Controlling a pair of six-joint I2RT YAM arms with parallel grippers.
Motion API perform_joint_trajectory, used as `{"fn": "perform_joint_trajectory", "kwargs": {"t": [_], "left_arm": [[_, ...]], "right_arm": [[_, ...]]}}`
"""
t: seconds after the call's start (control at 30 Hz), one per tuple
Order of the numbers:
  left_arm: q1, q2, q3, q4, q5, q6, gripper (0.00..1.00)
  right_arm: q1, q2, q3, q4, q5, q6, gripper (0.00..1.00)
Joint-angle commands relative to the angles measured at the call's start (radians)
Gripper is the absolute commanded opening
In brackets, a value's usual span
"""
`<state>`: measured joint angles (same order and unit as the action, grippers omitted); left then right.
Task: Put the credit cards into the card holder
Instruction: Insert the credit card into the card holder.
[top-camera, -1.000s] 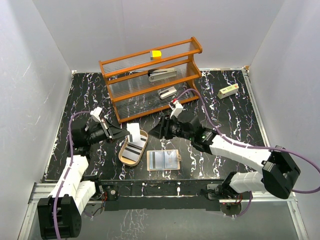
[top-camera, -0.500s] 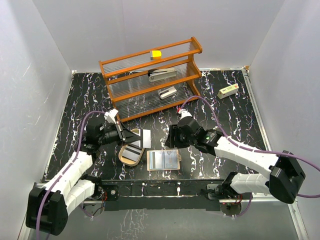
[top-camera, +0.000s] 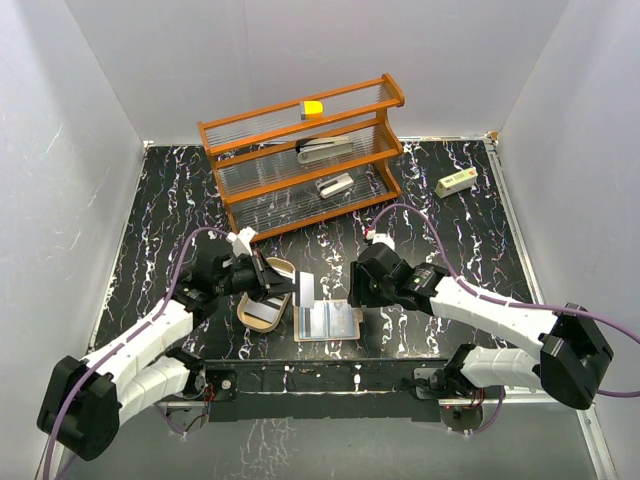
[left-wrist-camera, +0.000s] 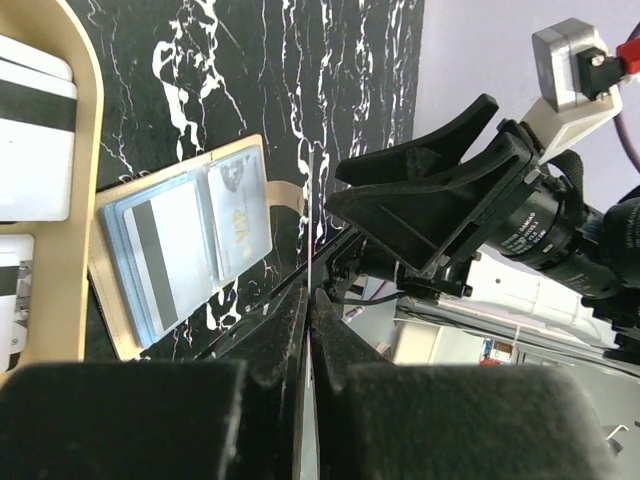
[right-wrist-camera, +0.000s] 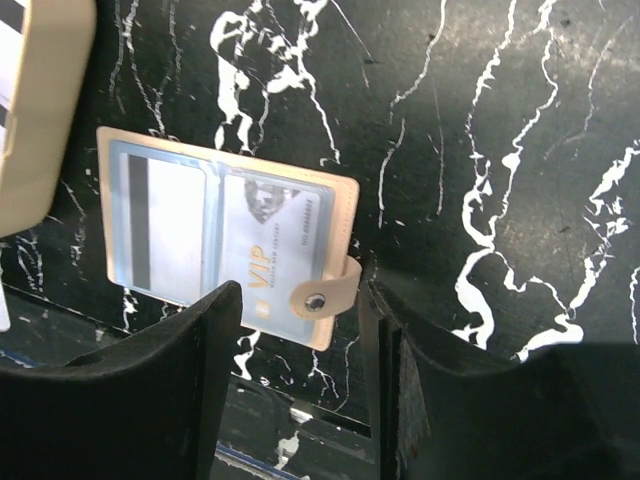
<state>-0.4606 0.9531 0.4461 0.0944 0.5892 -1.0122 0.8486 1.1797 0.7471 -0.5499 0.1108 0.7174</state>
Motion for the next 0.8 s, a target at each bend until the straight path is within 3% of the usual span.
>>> {"fn": "perform_joint_trajectory", "kwargs": {"t": [0.0, 0.5, 0.77], "left_arm": [[-0.085, 0.016, 0.028, 0.000, -0.096, -0.033, 0.00], [-0.271, 0.204, 0.087, 0.008, -0.241, -0.041, 0.00], [-0.286, 0.245, 0.068, 0.029, -0.242, -0.035, 0.00]], "right_arm": [[-0.003, -0.026, -0.006, -0.007, 0.035, 0.009, 0.49], [-0.002, 0.026, -0.044, 0.055, -0.022, -0.021, 0.49], [-0.002, 0.057, -0.061, 0.058, 0.000, -0.032, 0.38]]}}
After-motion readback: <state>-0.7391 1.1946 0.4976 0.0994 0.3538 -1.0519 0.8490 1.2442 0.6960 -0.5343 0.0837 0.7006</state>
